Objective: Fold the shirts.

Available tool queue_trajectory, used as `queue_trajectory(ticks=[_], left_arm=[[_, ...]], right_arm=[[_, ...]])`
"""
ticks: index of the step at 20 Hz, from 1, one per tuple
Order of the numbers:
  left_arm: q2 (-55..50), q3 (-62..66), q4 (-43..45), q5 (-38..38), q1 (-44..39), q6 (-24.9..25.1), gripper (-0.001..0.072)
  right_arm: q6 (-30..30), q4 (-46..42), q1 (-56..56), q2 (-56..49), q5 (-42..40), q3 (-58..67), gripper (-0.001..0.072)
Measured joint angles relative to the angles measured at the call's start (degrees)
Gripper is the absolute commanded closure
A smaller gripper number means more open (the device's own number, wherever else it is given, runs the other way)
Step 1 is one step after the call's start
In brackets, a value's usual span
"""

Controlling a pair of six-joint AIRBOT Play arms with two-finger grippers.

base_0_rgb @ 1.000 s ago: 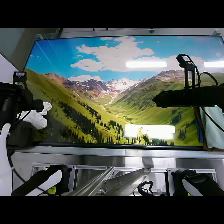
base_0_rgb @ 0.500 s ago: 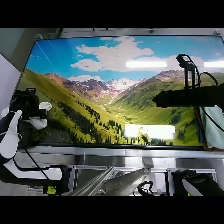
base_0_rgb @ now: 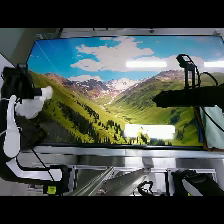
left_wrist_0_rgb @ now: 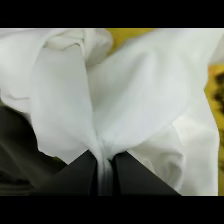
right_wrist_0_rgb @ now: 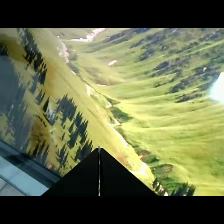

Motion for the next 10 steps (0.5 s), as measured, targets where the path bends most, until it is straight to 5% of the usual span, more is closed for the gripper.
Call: queue_trajectory(ticks=[5, 10], left_arm=[[9.0, 13.3, -15.6, 1.2, -17.0, 1.9, 0.0693], [10.0, 17.0, -21.2, -0.2, -36.5, 1.5, 0.0693]], right_arm=[[0.0, 0.0, 0.0, 0.0, 0.1, 0.0, 0.0688], [0.0, 0.4, 0.0, 0.0, -0.7, 0.0, 0.0688]])
